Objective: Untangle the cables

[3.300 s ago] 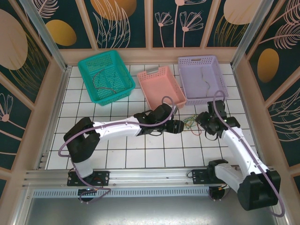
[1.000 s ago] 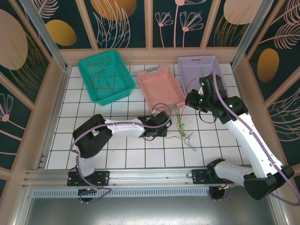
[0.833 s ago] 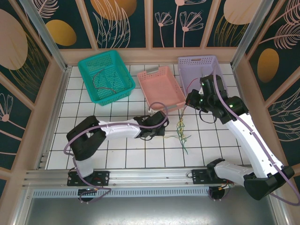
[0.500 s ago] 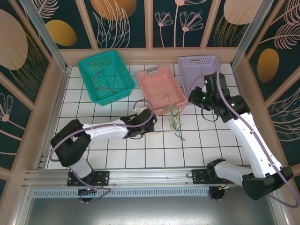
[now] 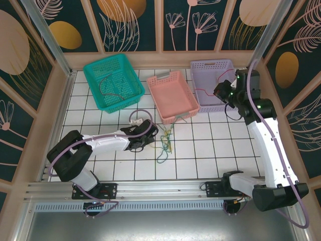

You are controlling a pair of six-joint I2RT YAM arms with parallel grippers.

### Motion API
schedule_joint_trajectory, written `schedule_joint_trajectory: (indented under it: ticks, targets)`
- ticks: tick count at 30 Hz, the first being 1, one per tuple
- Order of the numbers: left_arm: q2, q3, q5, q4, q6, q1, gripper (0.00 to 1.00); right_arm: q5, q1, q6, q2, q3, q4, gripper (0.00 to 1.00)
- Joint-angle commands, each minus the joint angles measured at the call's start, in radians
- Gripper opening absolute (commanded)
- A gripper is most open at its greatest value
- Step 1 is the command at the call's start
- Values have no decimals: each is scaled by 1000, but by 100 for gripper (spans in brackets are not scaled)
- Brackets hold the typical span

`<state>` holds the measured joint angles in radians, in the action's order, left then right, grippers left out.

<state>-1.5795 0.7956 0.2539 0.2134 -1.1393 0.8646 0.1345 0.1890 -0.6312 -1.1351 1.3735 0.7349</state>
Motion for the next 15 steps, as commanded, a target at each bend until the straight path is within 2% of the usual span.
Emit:
schedule_joint_trajectory:
  ticks: [1,5,6,7,8,10,14,15]
  targets:
    - [34,6,42,16,-30,-7,0,50,-6,-7,16,19,-50,0]
    - [49,16,70,38,-34,-9,0,127,-5,13,41,-55,-110,0]
    - [58,19,78,47,-29,-11,6,151,-5,14,51,-74,-127,0]
    - [72,28,93,65,-25,-11,24,168,0,14,62,-96,-142,0]
    - [92,44,108,82,-21,-10,38,184,10,19,74,-117,-162,0]
    - [135,84,126,118,-28,-13,57,194,41,31,94,-147,-198,0]
    - [231,222,140,157,-67,-15,74,192,136,61,146,-235,-325,0]
    - [247,250,134,143,-75,-16,75,185,162,70,163,-264,-379,0]
